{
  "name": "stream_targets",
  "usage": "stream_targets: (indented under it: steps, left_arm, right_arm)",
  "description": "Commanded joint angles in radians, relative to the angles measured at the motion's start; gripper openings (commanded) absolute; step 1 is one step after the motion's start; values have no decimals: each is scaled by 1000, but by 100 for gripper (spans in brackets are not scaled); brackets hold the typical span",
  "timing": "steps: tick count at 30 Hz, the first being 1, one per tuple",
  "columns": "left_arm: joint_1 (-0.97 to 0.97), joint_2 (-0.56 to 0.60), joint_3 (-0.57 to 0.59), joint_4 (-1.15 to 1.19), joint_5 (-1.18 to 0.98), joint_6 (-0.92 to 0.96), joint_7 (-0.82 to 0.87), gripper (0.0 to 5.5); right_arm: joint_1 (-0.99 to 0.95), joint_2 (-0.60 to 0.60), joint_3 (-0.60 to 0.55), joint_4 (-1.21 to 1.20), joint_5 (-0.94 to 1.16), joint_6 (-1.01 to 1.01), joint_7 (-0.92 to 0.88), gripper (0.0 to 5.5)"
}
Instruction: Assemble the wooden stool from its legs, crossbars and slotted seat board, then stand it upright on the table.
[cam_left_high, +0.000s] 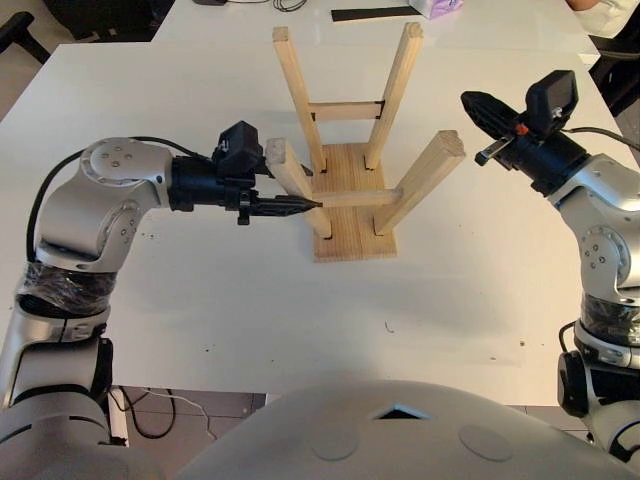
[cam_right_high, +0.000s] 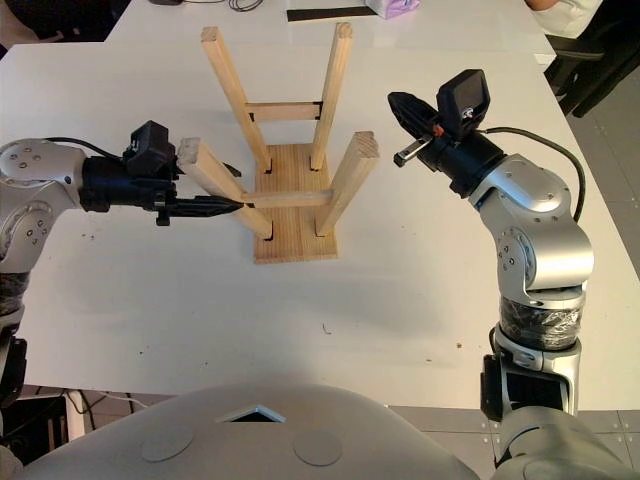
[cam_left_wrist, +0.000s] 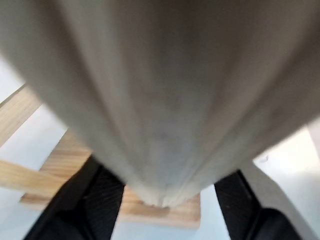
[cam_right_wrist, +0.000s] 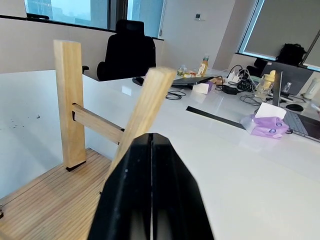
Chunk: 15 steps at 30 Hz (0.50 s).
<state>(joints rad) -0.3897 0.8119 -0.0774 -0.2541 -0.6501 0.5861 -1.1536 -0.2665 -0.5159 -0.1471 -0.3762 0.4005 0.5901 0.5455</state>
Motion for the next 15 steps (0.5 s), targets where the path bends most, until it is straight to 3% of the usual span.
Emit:
stream_targets:
  steps: [1, 3, 9, 12, 15]
  left_arm:
    - [36, 3, 100, -59, -47, 34, 52, 340]
    - [49, 16, 160, -82, -69, 49, 83, 370]
    - [171, 26, 390, -193, -170, 120, 201, 373]
    - [167, -35, 517, -250, -316, 174, 369, 373]
    - [73, -124, 574, -298, -500, 158, 601, 373]
  right_arm:
    - [-10, -8, 5, 13, 0, -19, 10, 0]
    - [6, -14, 4, 2, 3, -14, 18, 0]
    - [44, -34, -44, -71, 50, 6, 45, 0]
    - [-44, 3, -95, -115, 182, 36, 31, 0]
    - [-136, 19, -113, -139, 328, 82, 28, 0]
